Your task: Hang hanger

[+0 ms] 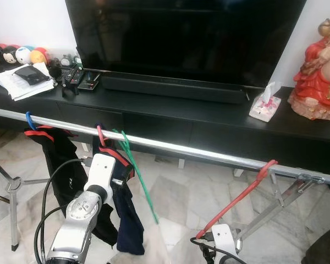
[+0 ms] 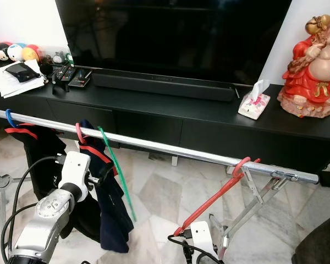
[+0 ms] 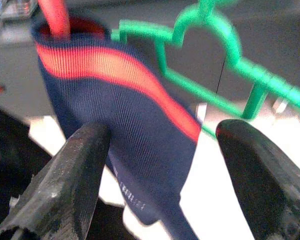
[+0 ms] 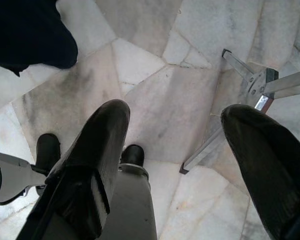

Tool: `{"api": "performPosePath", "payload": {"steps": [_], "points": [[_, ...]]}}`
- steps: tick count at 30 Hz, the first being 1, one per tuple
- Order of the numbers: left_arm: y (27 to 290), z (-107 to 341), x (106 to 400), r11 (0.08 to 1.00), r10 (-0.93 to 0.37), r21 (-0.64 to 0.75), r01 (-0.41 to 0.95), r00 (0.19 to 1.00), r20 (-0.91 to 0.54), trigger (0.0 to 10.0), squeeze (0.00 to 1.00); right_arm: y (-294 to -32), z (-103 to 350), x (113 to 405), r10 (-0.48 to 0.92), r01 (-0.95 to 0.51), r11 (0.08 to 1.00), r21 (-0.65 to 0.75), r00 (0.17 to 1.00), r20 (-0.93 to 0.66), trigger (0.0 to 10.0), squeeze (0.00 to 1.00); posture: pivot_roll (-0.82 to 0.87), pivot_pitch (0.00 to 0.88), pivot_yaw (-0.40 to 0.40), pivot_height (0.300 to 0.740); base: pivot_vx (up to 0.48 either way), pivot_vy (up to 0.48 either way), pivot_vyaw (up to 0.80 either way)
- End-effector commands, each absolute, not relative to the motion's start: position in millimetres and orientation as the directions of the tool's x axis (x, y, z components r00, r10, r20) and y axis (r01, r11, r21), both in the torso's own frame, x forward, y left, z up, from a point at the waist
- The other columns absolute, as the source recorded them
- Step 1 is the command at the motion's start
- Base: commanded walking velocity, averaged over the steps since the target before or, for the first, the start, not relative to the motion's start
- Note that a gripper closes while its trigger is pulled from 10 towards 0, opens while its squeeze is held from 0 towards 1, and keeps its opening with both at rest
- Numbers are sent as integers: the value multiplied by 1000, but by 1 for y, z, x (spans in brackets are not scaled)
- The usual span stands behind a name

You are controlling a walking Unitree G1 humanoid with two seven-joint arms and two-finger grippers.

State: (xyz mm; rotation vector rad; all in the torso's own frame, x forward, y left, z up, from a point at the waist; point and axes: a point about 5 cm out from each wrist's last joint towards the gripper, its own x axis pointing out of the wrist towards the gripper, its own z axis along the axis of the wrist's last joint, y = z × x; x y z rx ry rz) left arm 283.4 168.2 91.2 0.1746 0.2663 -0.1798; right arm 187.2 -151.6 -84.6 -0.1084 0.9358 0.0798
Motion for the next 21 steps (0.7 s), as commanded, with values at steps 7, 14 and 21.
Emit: {"api": "performPosePath", "payload": {"steps": [7,14,21], "points": [[177,101,290,985,-4,159,63,938,-347,10000,0,-152,-86,185,18,-109,992,-56,584,-812,10000,0,-25,25,-32,740,0,0,0],[175,91,292,995,19,102,24,918,-397,10000,0,-152,-86,185,13,-99,994,-55,584,-811,10000,0,-23,36,-33,740,0,0,0],[174,87,304,996,28,92,8,923,-383,6863,0,-152,-85,186,11,-96,994,-55,586,-810,10000,0,-22,37,-35,740,0,0,0]]}}
